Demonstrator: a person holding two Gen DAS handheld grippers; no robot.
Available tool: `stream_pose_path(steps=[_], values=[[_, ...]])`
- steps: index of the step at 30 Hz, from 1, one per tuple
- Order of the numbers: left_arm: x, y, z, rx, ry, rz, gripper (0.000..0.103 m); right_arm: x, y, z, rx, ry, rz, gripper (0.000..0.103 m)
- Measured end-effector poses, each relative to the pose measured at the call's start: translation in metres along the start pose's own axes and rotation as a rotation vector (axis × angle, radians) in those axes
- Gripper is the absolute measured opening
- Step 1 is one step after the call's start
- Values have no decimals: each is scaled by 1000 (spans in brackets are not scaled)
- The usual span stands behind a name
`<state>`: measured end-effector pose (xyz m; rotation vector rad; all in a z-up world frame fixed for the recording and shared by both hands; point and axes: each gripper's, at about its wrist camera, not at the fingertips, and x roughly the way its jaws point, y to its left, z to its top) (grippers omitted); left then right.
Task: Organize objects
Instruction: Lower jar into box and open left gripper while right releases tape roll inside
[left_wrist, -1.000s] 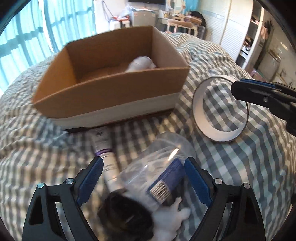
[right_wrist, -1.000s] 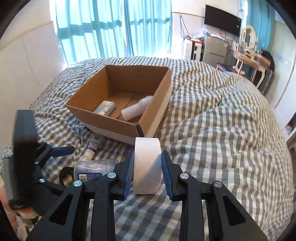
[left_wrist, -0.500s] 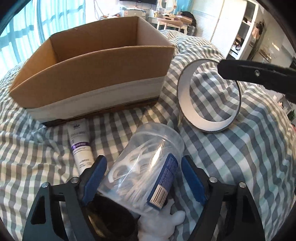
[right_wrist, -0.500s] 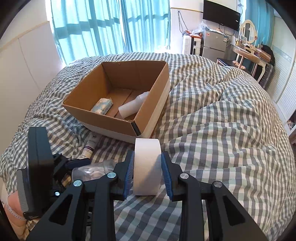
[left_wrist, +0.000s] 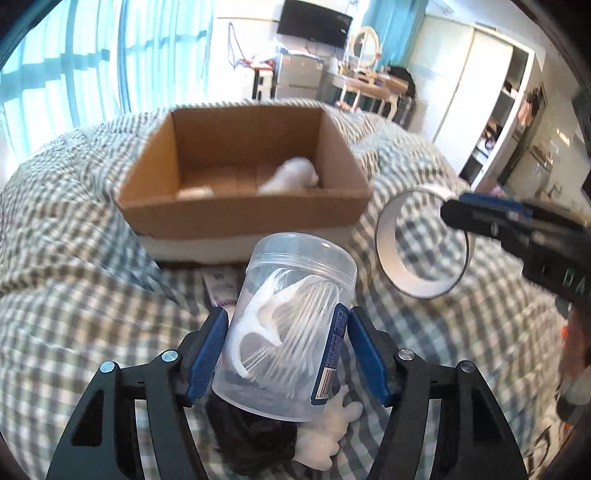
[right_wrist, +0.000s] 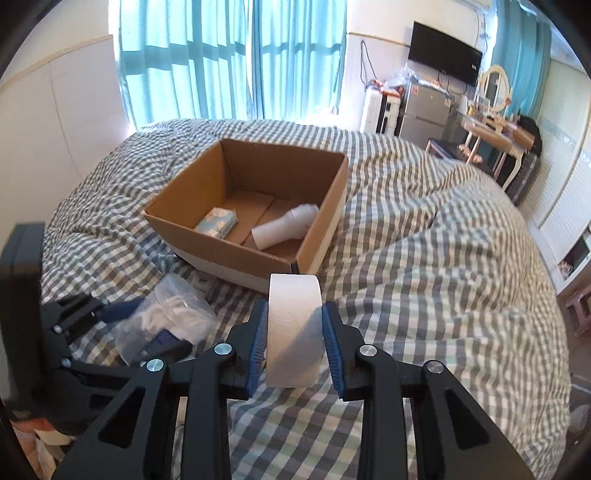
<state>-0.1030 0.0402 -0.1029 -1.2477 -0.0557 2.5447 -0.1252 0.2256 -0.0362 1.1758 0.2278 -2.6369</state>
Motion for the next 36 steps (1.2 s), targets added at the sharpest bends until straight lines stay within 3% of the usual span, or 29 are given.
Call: stream_pose_path(steps=[8,17,26,36], values=[[-29,27,48,-41,-75,33,67,-23,10,31,-52,-77,-3,29],[-39,51,122,-1,-137,104,67,-32,15,95,-93,-181,5,29],[18,70,172,1,-103,106,67,31,14,146,-73,-163,51,29],[104,91,170,2,12,77,66,126,10,150,-65,-46,90,29]])
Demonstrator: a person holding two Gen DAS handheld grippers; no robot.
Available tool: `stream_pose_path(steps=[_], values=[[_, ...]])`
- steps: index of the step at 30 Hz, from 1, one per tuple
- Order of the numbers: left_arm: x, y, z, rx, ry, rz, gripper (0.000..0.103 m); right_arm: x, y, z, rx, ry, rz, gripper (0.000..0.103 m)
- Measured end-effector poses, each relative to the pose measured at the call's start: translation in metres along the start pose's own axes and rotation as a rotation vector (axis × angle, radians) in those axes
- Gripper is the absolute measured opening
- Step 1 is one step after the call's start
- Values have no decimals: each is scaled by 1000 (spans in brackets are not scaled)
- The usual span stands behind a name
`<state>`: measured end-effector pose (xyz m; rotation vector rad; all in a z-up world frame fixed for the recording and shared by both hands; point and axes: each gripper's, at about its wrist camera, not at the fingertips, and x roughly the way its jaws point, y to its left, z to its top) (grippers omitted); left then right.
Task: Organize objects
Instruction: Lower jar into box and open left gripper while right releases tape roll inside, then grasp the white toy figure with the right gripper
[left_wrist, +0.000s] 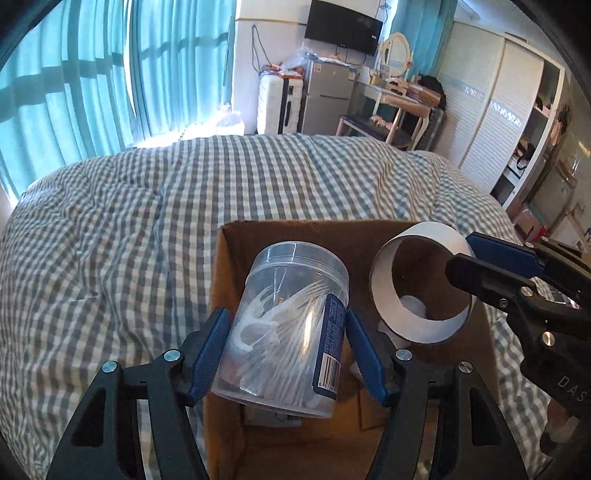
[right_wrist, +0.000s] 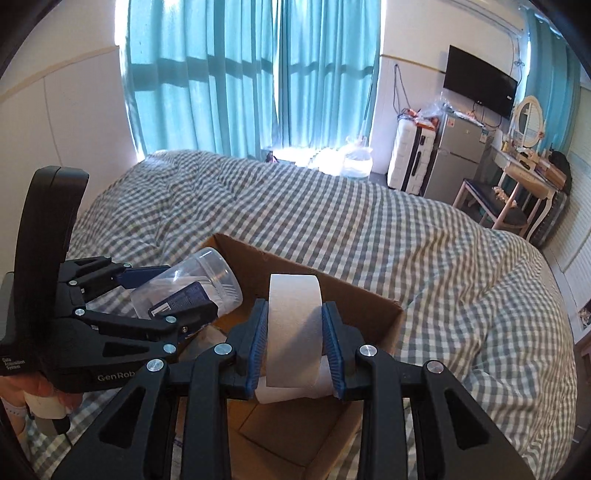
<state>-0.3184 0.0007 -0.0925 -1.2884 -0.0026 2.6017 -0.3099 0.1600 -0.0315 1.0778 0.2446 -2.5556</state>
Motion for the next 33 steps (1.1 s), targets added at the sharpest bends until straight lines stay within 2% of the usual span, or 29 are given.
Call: stream_pose_path(steps=[6,12,14,16,18,20,22,24,27,33], values=[[21,-11,-2,66,14,8,66,30,-9,-11,7,51,19,29],[25,-19,-13,113,21,15,68,26,-17,-15,33,43,54,29],[20,-22,-13,118,35,-25,77,16,-22,-16,58,27,55,29],[10,-25,-14,112,21,-22,85,2,-26,-15,80,7,57,37],[-9,-27,-15,118,-7,-1,88,-16,-28,-13,90,-24,55,52],[-28,-28,-15,118,-17,13,89,-36,-26,-10,90,-52,52,54],[-46,-28,-17,119,-29,27,94,-57,-20,-7,70,-71,47,58],[-70,-26,-21,110,-48,61,95,-81,-13,-8,40,-94,28,67],[-100,-19,-28,85,-56,89,95,-113,-2,-14,11,-117,10,74],[-158,-18,-54,59,-89,141,97,-160,24,-34,-55,-130,-14,79]])
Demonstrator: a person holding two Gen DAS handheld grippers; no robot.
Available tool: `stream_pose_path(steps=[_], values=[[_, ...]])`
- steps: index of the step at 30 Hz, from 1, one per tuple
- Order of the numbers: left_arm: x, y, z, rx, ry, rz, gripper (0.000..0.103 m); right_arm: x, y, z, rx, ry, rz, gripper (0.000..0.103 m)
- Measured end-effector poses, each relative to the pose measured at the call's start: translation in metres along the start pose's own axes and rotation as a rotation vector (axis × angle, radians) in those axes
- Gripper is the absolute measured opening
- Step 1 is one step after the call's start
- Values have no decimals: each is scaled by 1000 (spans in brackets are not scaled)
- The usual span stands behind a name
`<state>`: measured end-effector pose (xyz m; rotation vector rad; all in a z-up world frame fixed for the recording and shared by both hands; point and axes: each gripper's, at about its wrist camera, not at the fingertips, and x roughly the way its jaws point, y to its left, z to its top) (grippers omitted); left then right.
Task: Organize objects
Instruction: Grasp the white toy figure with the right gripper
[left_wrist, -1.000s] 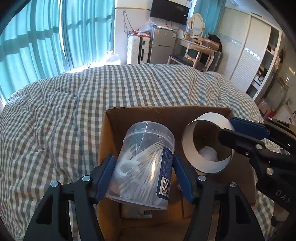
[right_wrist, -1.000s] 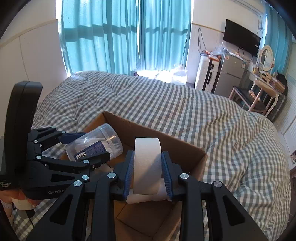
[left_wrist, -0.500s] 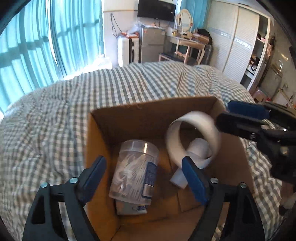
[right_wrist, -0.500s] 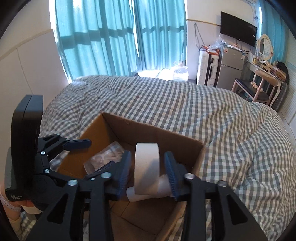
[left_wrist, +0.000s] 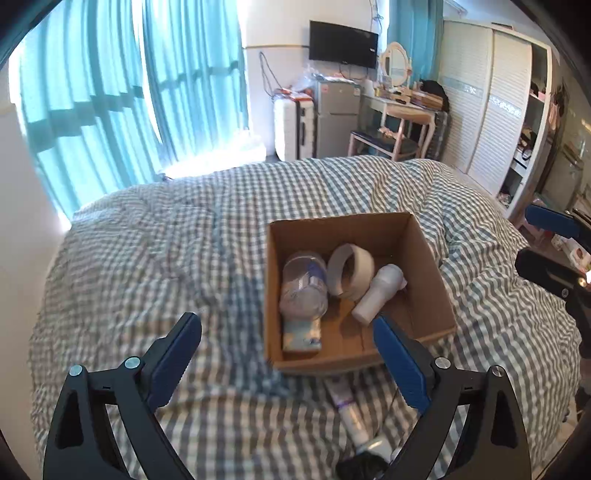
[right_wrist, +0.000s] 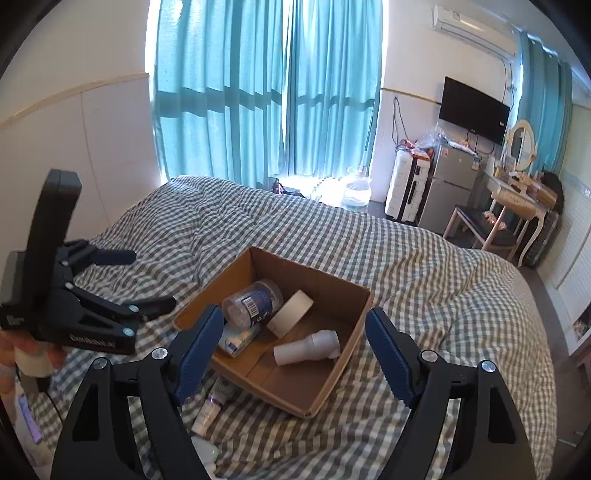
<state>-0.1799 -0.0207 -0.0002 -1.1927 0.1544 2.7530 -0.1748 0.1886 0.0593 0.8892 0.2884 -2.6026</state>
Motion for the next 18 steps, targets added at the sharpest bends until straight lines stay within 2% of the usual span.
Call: stream_pose_path(steps=[5,10,12,18], values=[[-31,-6,-29,46,-28,73,98,-25,25,-17,-51,11,2,79],[-36,-11,-70,20,13,55,98,-33,43,-43,-91,31,10,79],[-35,-15,-90,16,18,60,98,-30,50,-64,-99,41,25,79],[-12,-28,-145,22,78,29,98,10,57,-133,-76,186,76,79]])
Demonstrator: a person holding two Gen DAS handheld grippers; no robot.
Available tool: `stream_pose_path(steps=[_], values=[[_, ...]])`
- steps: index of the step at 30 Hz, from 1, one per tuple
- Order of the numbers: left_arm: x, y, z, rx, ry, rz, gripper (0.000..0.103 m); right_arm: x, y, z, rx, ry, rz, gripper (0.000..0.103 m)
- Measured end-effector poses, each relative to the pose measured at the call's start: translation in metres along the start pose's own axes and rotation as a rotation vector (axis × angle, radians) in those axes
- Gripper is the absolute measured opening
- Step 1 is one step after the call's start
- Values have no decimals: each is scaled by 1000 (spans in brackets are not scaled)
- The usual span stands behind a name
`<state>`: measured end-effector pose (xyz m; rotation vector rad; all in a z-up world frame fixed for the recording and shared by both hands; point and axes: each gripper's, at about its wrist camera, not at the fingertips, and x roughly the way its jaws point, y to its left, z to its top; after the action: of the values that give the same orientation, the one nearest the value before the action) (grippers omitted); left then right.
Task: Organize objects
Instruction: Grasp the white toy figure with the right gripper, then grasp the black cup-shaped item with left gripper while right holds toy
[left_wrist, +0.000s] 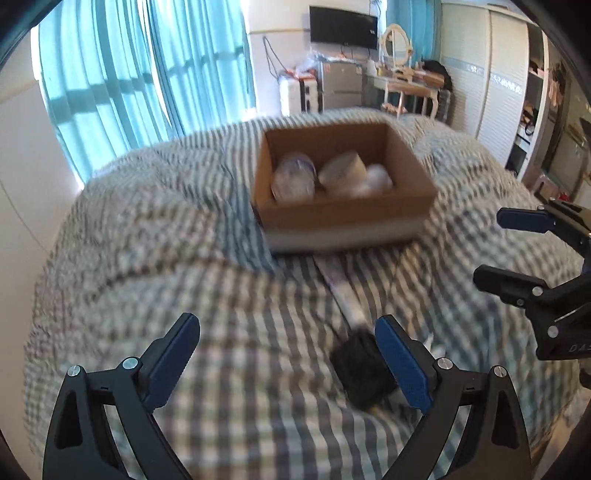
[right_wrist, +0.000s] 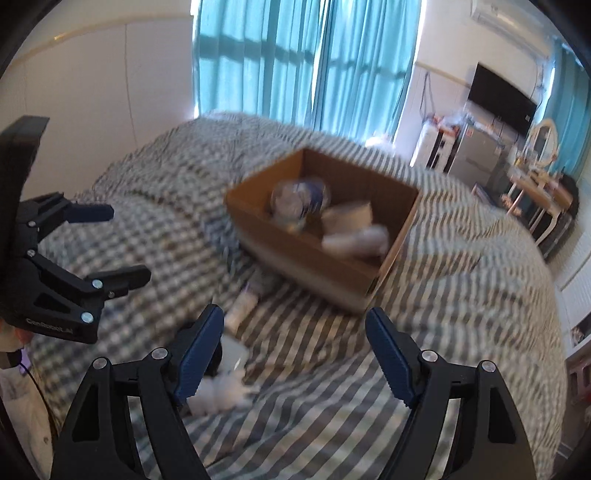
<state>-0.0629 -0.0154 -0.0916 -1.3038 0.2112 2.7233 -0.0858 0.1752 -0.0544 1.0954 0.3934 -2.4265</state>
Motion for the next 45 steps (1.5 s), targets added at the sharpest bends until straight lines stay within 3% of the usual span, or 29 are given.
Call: stream_pose_path(steps=[5,12,24,25,26,27,36,41,45], values=[[17,-14,-25,88,25,25,98,25,7,-29,29,72,57,79],[32,-11,-36,65,81,-11,98,43,40,-36,-84,125,178,79],[33,3,-37,14,70,-39,98,85,60,-52,-181,282,149,79],[33,3,-38,13,70,-38,98,85,60,-53,-180,278,144,76],[33,2,-38,12,70,-37,98,84,59,-53,-177,273,144,62],[33,2,-37,12,70,-37,98,79,58,-53,-172,255,156,57],[34,-5,-36,33,83,-22,98,28,20,-37,-57,64,63,56],[36,-25,-34,64,99,-103,98,17,-4,-27,3,18,-2,56],[50,-53,-35,150,134,-134,98,16,-21,-30,58,14,7,57]])
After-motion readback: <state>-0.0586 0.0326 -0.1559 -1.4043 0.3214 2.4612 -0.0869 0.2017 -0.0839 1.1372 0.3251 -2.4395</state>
